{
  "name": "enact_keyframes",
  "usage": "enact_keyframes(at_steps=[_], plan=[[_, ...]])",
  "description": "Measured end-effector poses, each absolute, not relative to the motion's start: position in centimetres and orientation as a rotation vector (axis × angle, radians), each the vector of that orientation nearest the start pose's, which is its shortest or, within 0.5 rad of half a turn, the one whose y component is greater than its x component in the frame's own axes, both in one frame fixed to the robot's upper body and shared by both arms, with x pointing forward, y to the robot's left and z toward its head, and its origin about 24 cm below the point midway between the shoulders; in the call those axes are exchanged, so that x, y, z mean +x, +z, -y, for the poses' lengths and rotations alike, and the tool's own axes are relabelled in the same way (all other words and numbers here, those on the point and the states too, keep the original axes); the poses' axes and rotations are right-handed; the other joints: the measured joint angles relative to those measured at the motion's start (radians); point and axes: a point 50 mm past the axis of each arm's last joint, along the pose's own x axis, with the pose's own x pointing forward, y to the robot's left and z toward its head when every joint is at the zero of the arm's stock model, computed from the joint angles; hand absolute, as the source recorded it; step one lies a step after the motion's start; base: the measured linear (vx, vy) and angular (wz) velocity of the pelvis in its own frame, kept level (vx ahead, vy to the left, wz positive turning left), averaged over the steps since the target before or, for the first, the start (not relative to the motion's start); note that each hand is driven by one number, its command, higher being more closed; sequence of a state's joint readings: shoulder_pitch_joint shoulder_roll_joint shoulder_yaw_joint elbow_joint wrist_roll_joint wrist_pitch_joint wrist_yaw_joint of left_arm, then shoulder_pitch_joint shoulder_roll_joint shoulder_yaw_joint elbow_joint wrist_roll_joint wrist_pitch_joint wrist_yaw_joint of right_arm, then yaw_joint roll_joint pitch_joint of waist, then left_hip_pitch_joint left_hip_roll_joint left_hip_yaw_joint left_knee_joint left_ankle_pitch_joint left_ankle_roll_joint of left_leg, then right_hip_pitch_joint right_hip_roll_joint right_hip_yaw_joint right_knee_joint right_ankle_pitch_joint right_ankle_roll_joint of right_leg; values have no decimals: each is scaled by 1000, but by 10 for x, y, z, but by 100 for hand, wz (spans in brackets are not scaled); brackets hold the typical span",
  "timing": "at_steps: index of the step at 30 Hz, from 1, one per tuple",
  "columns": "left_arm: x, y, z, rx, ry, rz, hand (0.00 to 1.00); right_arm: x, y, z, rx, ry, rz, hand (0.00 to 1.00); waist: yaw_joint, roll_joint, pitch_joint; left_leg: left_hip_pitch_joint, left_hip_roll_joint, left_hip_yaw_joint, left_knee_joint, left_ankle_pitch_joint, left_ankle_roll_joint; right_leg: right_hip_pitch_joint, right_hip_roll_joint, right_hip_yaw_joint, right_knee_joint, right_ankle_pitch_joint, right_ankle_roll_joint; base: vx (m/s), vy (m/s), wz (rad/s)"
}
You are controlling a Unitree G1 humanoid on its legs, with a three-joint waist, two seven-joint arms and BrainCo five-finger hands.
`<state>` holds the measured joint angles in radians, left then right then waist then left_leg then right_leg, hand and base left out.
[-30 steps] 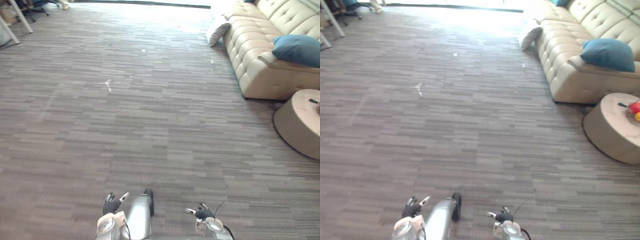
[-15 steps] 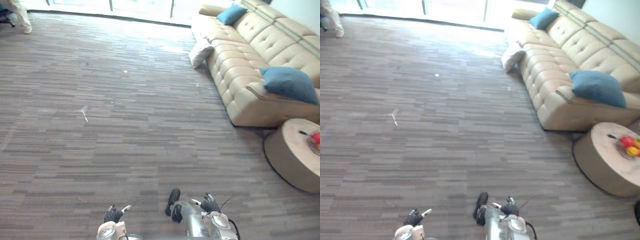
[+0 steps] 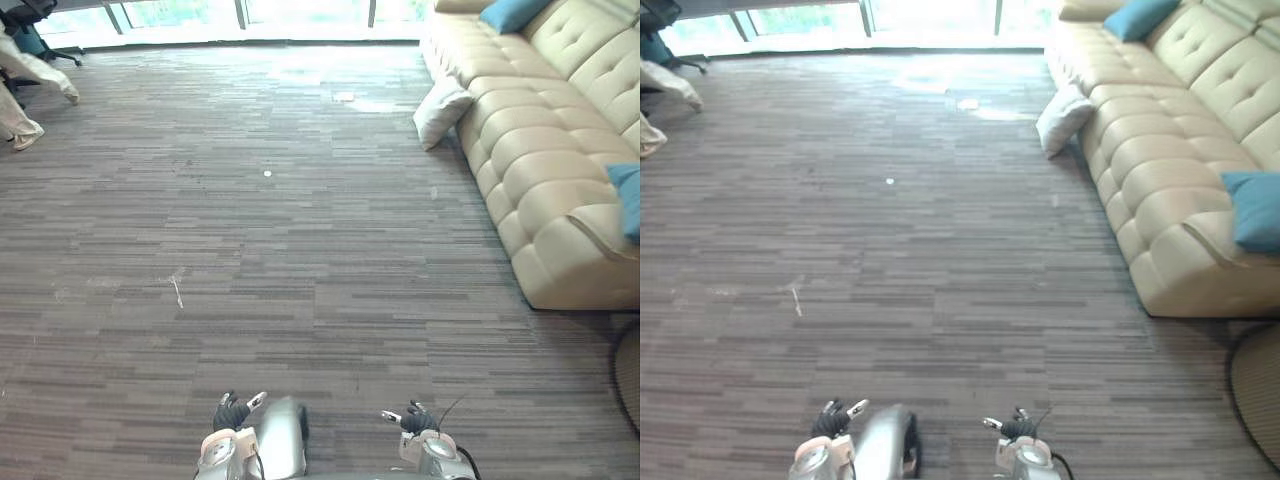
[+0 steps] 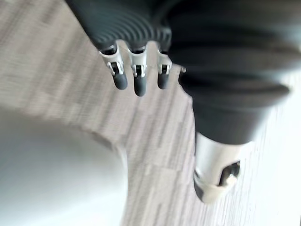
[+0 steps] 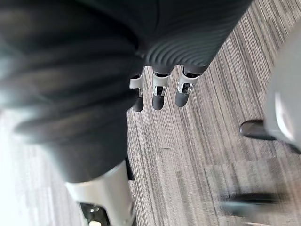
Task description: Pick up cushions and gather them together orderly.
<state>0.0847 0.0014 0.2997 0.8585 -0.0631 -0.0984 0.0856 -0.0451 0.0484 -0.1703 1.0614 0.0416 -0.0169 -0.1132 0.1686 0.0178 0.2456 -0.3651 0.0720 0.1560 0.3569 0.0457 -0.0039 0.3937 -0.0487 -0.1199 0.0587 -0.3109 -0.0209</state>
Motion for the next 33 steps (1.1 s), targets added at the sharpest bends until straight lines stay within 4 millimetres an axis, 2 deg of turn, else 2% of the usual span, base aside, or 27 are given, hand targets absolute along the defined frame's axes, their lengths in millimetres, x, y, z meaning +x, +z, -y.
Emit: enact_keyframes(at_steps=[1,2,3,4,6,7,9,11,13,15,16,17,18,19,20,21,22,23,24,25,26,27,28,29,30,32,33], plan=[[130,-136,-215,-115,441,-826,0,141,-153,145,115,-217,-1013,0,-8,-41,-6,-25,-12,29,71,-78,20,-20,-41,8,39,22,-8,754,271,-57],[129,-136,-215,-120,448,-826,0,140,-153,145,115,-219,-1015,0,-6,-42,-4,-32,-10,33,100,-100,35,-27,-48,12,61,34,11,731,310,-29],[123,-138,-217,-125,469,-842,0,138,-154,146,117,-228,-1021,0,5,-47,-7,-21,-5,53,180,-180,58,-48,-65,49,167,61,57,578,272,-33],[119,-140,-218,-127,478,-864,0,135,-154,146,120,-232,-1023,0,9,-48,-6,6,-9,64,201,-220,65,-69,-79,67,270,75,80,839,412,-39],[111,-145,-219,-116,484,-911,0,130,-155,152,115,-248,-1022,0,4,-53,-6,128,-48,79,198,-309,63,-227,-119,131,708,202,143,568,299,-10],[109,-146,-219,-105,485,-926,0,134,-152,154,113,-251,-991,0,-12,-54,-6,225,-83,73,161,-350,61,-327,-133,123,929,201,158,585,269,18],[110,-146,-215,-89,460,-932,0,138,-148,158,105,-260,-946,0,-40,-42,-10,382,-109,47,64,-395,72,-462,-144,19,1035,132,102,698,227,38],[110,-147,-214,-87,451,-936,0,145,-142,162,109,-271,-898,0,-61,-31,-12,495,-106,18,-21,-412,73,-588,-139,-110,959,62,64,628,108,42],[108,-149,-214,-76,440,-954,0,150,-138,168,116,-296,-863,0,-75,-34,-10,575,-97,-2,-74,-430,74,-680,-115,-208,735,60,53,596,56,40],[107,-150,-216,-65,431,-966,0,151,-137,174,110,-312,-855,0,-80,-41,-7,675,-92,-26,-135,-460,48,-729,-62,-255,378,158,51,741,-28,49],[104,-152,-213,-59,416,-981,0,153,-136,177,102,-308,-843,0,-94,-29,-13,747,-76,-43,-170,-486,23,-754,-20,-243,262,196,41,976,-75,61],[101,-152,-212,-53,411,-987,0,154,-135,177,101,-305,-840,0,-103,-27,-17,771,-70,-61,-169,-491,17,-758,-12,-240,253,198,28,1062,-124,105],[102,-153,-207,-53,387,-992,0,154,-135,177,100,-304,-843,0,-122,-11,-33,789,-42,-133,-102,-491,14,-762,2,-220,317,311,-81,761,-123,91],[102,-154,-204,-53,373,-1000,0,153,-135,179,95,-306,-845,0,-124,2,-44,780,-29,-148,-65,-490,11,-761,2,-226,339,331,-93,961,-160,88],[101,-157,-189,-78,336,-1016,0,154,-134,188,71,-316,-844,0,-119,53,-72,724,20,-181,103,-448,-34,-753,27,-257,412,269,-102,943,-161,31],[103,-157,-185,-105,345,-1004,0,156,-133,189,66,-316,-838,0,-119,74,-68,663,27,-195,253,-371,-46,-733,37,-260,433,220,-99,1081,-175,3],[103,-157,-184,-130,364,-1003,0,158,-133,191,50,-304,-841,0,-114,100,-61,546,35,-199,498,-120,-90,-674,59,-240,414,171,-96,863,-122,-21],[103,-157,-182,-133,364,-1003,0,158,-133,191,48,-303,-844,0,-111,111,-59,514,46,-190,563,-95,-112,-647,70,-235,400,162,-94,852,-69,-34],[106,-156,-183,-133,364,-991,0,156,-136,187,58,-299,-870,0,-111,107,-44,429,102,-116,734,-141,-86,-536,97,-208,341,143,-97,845,-29,-23],[112,-152,-188,-123,368,-962,0,151,-141,179,80,-290,-907,0,-104,81,-23,375,134,-55,810,-206,-61,-398,99,-181,264,141,-98,835,-33,-16],[113,-151,-190,-118,371,-953,0,149,-142,176,91,-289,-917,0,-103,65,-20,350,135,-44,818,-223,-55,-359,95,-173,239,141,-98,782,-41,-3],[117,-148,-194,-106,374,-924,0,146,-146,168,120,-283,-944,0,-99,30,-27,247,133,-11,797,-276,-39,-256,79,-158,153,141,-97,594,-25,-2],[120,-146,-195,-104,373,-908,0,144,-147,166,124,-281,-955,0,-99,18,-26,199,125,1,766,-300,-33,-218,71,-149,121,141,-96,707,12,-16],[125,-143,-196,-105,370,-882,0,142,-149,165,138,-285,-977,0,-91,14,-23,119,110,13,658,-344,-9,-173,59,-142,89,139,-93,672,80,-36],[129,-141,-196,-112,371,-864,0,144,-149,165,140,-288,-977,0,-77,15,-21,63,99,16,527,-350,-8,-141,41,-138,73,129,-76,782,154,-56],[134,-137,-197,-120,382,-831,0,136,-151,167,132,-306,-993,0,-52,11,-16,-13,44,0,187,-272,-24,-74,-6,-108,47,52,7,760,267,-71],[130,-138,-198,-124,395,-832,0,133,-153,171,117,-315,-1005,0,-33,27,-18,-27,39,-42,82,-125,-46,-25,-6,-66,32,-25,43,648,306,-71]])
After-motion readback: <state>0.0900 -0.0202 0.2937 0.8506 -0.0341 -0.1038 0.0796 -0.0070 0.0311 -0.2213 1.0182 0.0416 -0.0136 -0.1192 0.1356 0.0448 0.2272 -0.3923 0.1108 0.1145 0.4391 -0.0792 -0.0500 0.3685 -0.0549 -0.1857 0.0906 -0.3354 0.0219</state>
